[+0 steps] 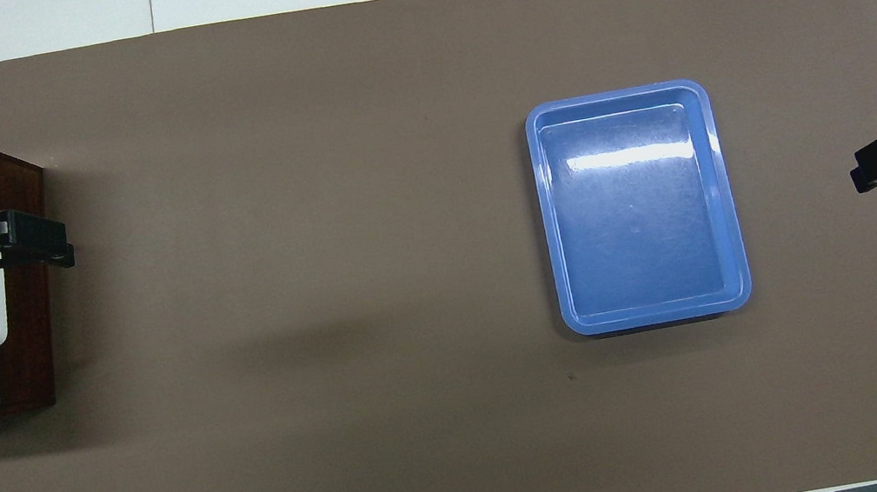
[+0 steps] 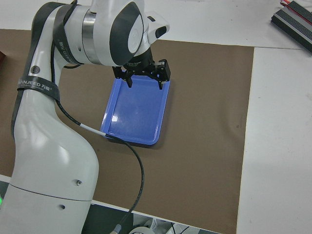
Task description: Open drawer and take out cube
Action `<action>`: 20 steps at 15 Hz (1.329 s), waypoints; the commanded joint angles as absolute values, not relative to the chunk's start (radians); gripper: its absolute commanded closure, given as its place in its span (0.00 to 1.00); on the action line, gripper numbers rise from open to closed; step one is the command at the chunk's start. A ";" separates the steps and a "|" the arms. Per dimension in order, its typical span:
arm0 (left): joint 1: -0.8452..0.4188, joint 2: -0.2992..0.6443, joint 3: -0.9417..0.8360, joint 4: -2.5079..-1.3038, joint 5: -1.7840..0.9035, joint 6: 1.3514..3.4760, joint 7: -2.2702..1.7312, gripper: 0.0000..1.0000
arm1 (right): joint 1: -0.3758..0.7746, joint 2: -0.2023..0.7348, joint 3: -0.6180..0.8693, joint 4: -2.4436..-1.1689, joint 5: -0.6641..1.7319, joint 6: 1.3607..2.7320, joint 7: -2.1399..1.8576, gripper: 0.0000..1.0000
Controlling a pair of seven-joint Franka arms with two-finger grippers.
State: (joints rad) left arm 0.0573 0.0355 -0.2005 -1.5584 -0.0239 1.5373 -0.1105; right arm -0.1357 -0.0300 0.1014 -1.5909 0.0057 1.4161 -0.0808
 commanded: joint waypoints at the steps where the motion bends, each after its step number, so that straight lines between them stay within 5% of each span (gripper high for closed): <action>1: 0.046 0.005 -0.196 -1.586 -0.008 1.532 -0.100 0.00 | -0.135 -0.034 0.101 -1.591 0.008 1.404 -0.066 0.00; 7: 0.037 -0.006 -0.193 -1.595 -0.009 1.575 -0.115 0.00 | -0.135 -0.034 0.101 -1.591 0.008 1.404 -0.066 0.00; 11: 0.048 -0.041 -0.193 -1.724 0.041 1.699 -0.100 0.00 | -0.135 -0.034 0.101 -1.591 0.008 1.404 -0.066 0.00; 20: 0.066 0.080 -0.190 -1.839 0.268 1.910 -0.100 0.00 | -0.135 -0.034 0.101 -1.591 0.008 1.404 -0.066 0.00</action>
State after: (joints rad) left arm 0.0597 0.0550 -0.1940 -1.8174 0.2042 1.8546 -0.1101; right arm -0.1357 -0.0300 0.1014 -1.5909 0.0057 1.4161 -0.0808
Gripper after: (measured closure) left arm 0.000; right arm 0.000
